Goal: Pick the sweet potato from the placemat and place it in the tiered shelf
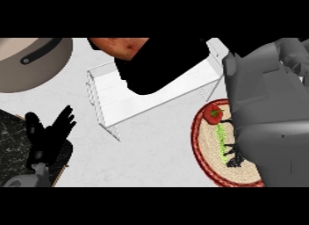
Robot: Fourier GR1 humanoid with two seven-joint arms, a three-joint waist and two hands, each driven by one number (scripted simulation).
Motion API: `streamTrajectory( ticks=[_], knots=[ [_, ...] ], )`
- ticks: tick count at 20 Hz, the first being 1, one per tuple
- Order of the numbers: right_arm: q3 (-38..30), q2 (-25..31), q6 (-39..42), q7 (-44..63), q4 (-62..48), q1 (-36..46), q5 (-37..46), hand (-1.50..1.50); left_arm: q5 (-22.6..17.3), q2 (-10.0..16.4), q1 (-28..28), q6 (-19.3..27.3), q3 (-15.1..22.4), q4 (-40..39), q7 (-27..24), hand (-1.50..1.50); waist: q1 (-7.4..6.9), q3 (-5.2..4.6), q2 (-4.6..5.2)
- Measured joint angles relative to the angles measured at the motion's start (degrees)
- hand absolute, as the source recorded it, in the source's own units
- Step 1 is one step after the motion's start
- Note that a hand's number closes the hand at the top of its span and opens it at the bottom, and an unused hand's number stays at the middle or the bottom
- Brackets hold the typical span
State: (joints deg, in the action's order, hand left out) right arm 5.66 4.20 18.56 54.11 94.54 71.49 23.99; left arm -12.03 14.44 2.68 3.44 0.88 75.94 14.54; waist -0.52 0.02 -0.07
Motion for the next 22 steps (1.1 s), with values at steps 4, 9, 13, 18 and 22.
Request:
streamTrajectory(
  ticks=[4,9,13,18,22],
  knots=[
    [-0.8,1.8,1.8,-5.4,-7.2,1.5,0.0,1.5,0.0,-0.2,0.7,-0.1,-0.2,0.3,1.2,0.0,-0.11,-0.02,0.11],
    [-0.4,1.8,-0.2,-12.3,-16.5,3.0,3.2,1.5,0.3,-0.3,0.4,-0.8,-0.7,0.1,0.4,0.0,-0.29,-0.03,0.18],
    [0.0,1.3,-2.8,-17.4,-21.8,2.3,5.7,1.5,0.9,-0.7,-0.5,-0.6,-0.3,1.4,1.0,0.0,-0.3,-0.02,0.18],
    [-0.6,0.9,-5.3,-22.2,-28.4,4.2,8.2,1.5,0.9,-0.6,-0.9,-1.2,-1.2,1.8,1.3,0.0,-0.32,-0.02,0.17],
    [-1.9,0.7,-7.9,-26.1,-33.1,5.5,9.3,1.5,1.2,-1.1,-0.7,-1.2,-1.2,2.0,1.7,0.0,-0.36,-0.01,0.19]
  ],
)
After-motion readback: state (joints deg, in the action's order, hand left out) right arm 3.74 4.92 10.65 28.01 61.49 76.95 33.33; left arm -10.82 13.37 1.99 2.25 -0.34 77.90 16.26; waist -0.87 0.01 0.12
